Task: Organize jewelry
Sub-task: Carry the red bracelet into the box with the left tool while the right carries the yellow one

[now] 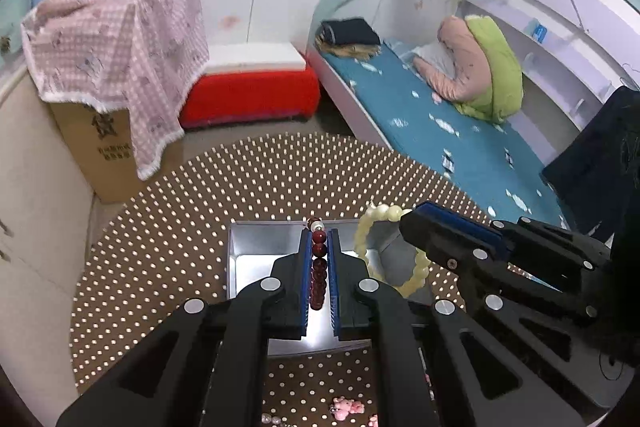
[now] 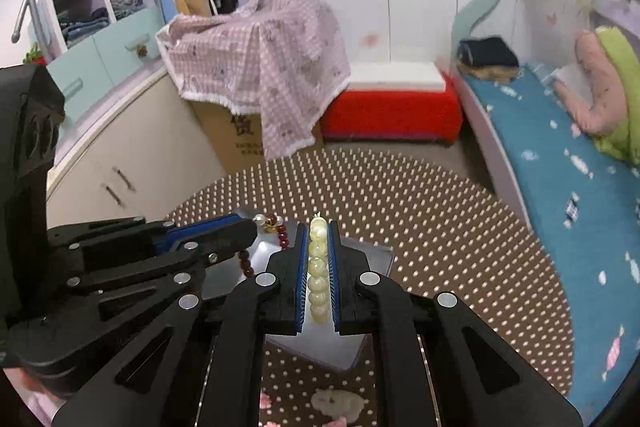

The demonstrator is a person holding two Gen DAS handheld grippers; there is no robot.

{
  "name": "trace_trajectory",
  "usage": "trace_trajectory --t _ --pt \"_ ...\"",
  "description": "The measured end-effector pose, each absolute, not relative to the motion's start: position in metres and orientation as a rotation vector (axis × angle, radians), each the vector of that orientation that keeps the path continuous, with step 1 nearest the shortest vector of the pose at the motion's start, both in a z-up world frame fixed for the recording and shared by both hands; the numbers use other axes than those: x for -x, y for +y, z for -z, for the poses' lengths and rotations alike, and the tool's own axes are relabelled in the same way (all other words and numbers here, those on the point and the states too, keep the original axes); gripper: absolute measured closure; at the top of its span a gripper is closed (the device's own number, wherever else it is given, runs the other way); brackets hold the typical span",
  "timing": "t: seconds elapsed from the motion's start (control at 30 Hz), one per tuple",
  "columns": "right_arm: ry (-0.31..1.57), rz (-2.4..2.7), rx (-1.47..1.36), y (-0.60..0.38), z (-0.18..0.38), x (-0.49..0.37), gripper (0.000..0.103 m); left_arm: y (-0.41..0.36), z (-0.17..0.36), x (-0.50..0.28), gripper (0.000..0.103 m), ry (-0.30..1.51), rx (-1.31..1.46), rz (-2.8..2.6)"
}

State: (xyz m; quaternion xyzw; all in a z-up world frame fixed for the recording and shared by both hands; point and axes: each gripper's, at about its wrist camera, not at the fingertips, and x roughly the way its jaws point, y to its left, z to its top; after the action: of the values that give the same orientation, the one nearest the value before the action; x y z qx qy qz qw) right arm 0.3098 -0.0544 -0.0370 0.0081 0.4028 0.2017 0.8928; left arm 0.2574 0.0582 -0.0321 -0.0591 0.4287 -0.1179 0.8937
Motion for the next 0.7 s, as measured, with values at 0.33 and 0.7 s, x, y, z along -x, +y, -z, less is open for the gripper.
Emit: trace_trajectory --t 0.33,0.7 --pt "0.931 -0.405 -0.018 -0.055 0.074 -0.321 0.091 0.062 0.057 -0.268 0.074 0.969 0.122 0.197" --pt "0.868 -0.330 -0.043 -0.077 0.057 -0.313 0.036 0.067 0.046 -0.260 0.058 0.929 0.094 0.133"
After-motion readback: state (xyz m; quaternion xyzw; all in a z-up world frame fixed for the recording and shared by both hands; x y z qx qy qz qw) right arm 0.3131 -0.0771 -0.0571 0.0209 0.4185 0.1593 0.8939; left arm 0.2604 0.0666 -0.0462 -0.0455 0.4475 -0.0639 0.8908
